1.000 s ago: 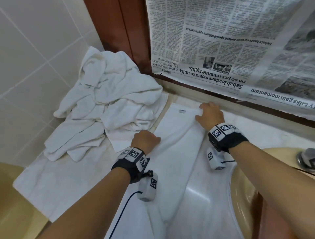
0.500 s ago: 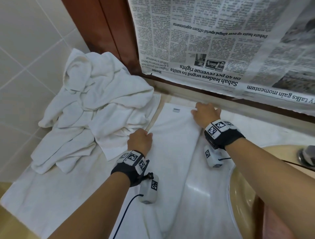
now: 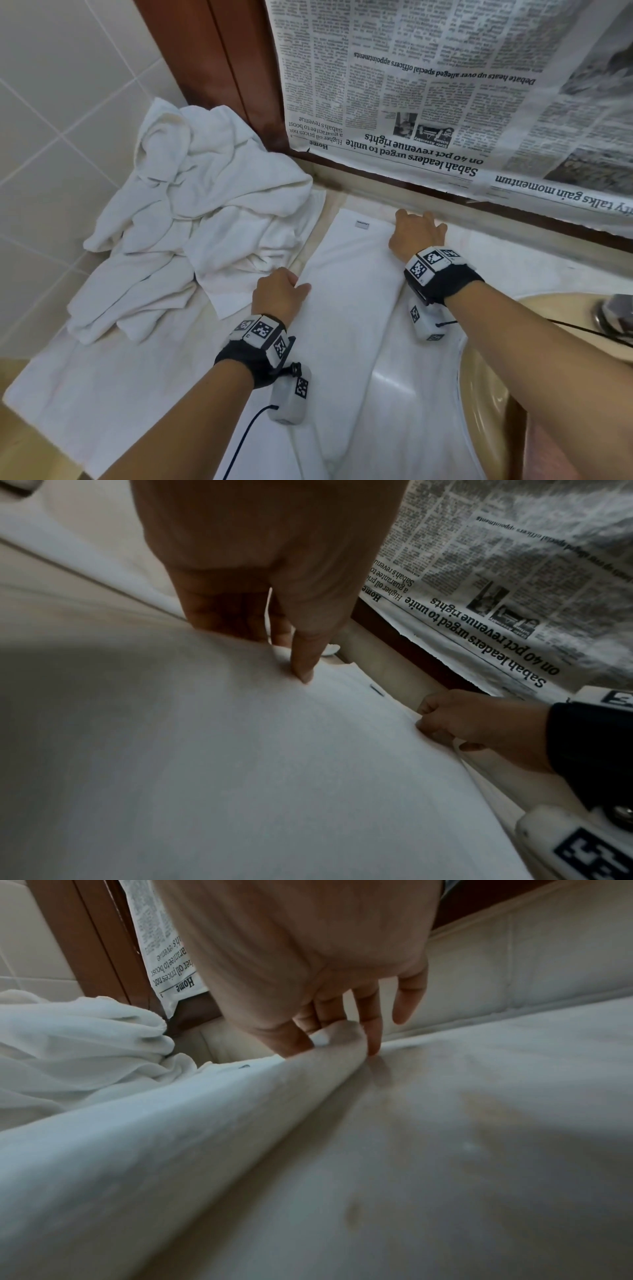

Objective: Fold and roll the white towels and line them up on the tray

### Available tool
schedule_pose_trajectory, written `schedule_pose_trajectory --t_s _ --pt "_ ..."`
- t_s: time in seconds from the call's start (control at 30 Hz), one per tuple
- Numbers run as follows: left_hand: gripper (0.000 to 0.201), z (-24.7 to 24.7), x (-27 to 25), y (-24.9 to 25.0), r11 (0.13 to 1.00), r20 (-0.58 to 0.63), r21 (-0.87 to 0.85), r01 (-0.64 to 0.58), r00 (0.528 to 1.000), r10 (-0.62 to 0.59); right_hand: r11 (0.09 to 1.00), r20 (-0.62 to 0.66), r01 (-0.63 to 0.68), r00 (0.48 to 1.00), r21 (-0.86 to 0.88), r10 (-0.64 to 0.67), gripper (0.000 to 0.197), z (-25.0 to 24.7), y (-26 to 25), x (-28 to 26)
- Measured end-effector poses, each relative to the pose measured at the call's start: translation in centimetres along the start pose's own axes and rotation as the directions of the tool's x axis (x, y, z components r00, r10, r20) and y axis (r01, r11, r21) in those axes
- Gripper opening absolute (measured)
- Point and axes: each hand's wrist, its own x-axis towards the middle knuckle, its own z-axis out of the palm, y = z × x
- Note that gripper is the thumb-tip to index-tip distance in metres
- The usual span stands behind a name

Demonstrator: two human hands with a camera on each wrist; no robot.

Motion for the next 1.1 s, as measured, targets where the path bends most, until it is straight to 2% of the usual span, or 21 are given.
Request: schedule_pose_trajectory --t_s 0.1,0.17,0.2,0.27,0.33,0.4,0.6,0.73,0.87,0.97,1.1 --pt "0.02 -0.1 -0.6 -0.8 1.0 0.018 -0.021 0.007 1.0 -0.007 0.998 0.019 -0.059 0.998 -0.031 0.059 0.042 -0.3 0.1 -0.6" --pt "0.021 -0.1 -0.8 -1.0 1.0 0.023 -0.02 0.003 1.0 -0.003 0.996 -0.04 -0.049 0.998 -0.078 0.046 0.047 -0.6 -0.7 -1.5" --pt "0.022 -0.1 -0.9 -1.0 1.0 0.022 -0.022 0.001 1.0 -0.001 0.995 -0.078 0.002 0.997 -0.095 -0.01 0.049 -0.6 -1.2 -2.1" --pt "0.022 0.0 -1.0 -1.0 1.0 0.021 -0.024 -0.002 1.0 0.003 0.976 -0.08 0.197 0.976 -0.093 -0.204 0.05 0.2 -2.4 -3.5" --pt "0.023 0.0 -1.1 -1.0 0.999 0.02 -0.033 -0.006 1.0 0.006 0.918 0.032 0.395 0.919 -0.041 -0.394 0.057 1.8 -3.3 -5.0" --pt "0.023 -0.1 -1.1 -1.1 0.999 0.016 -0.044 -0.006 1.0 0.006 0.884 0.16 0.466 0.876 -0.041 -0.455 0.069 3.4 -3.6 -5.8" --pt "0.022 -0.1 -1.4 -1.1 0.998 0.023 -0.059 -0.021 0.999 0.023 0.886 0.258 0.447 0.877 -0.124 -0.406 0.074 4.4 -2.9 -5.0" --pt "0.021 -0.5 -3.3 -1.7 0.997 0.073 0.019 -0.071 0.995 0.07 0.887 0.274 0.434 0.882 -0.155 -0.384 0.073 4.8 -2.7 -4.8" --pt "0.034 -0.5 -6.4 -3.7 0.996 0.117 0.066 -0.054 0.992 0.046 0.898 0.284 0.419 0.885 -0.137 -0.37 0.074 4.6 -1.7 -4.6" --pt "0.034 0.1 -8.3 -5.5 1.0 0.177 0.014 -0.013 0.984 0.01 0.92 0.283 0.363 0.907 -0.15 -0.311 0.073 3.9 -1.5 -5.3" --pt "0.036 0.5 -9.0 -6.6 0.996 0.25 0.011 -0.089 0.965 0.084 0.97 0.203 0.228 0.957 -0.082 -0.208 0.077 4.0 -2.1 -9.8"
